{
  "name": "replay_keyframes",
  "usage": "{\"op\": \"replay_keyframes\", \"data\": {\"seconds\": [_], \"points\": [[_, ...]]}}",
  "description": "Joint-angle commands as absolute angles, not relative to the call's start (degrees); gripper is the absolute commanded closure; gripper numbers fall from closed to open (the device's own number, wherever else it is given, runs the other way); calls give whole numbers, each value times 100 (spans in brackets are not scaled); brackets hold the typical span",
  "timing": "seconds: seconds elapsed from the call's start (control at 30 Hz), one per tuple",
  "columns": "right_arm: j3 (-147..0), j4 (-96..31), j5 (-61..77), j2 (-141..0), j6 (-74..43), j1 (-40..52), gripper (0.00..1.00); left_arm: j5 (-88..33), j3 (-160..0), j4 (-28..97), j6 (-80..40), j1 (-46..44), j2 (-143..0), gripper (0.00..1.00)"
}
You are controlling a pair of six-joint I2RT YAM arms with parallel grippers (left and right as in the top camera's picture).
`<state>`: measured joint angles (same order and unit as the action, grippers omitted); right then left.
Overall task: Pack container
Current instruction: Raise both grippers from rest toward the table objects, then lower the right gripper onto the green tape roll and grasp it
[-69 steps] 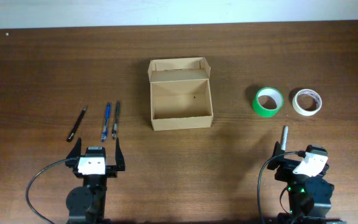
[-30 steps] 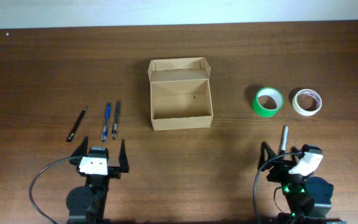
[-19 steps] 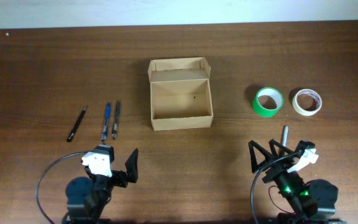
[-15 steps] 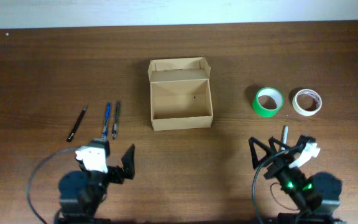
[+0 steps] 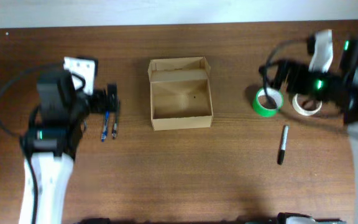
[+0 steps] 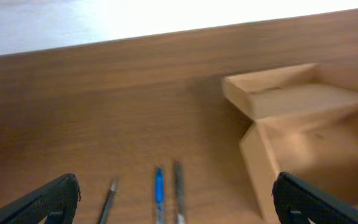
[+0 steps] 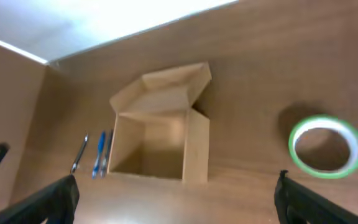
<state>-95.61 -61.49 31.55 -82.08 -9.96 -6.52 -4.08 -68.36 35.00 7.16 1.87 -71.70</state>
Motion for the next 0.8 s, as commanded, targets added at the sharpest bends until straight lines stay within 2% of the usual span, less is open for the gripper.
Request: {"op": "replay_keyframes", "data": {"seconds": [0.0,0.03,0.17,0.23,0.67,0.77], "points": [[-10624,-6578,2547,-8986,-644,-740,11,-303,-7290,3540,915,495,-7878,1],[-10796,-6731,2176,-9164,-840,-760,17,-301,-7343,3533,915,578,-8068,1],[-11059,-7352,882,-9889,-1297,-757,17,-296,-7349,3472,913,768,-8630,1],[-11059,-7483,781,-10224,-1297,-760,14,-296,-7349,3476,913,768,-8831,1],[-11054,-7636,217,-12470,-1376,-888,15,-296,-7345,3476,913,768,-9535,1],[-11054,-7629,600,-12892,-961,-1083,22,-296,-7345,3476,913,768,-9535,1]]}}
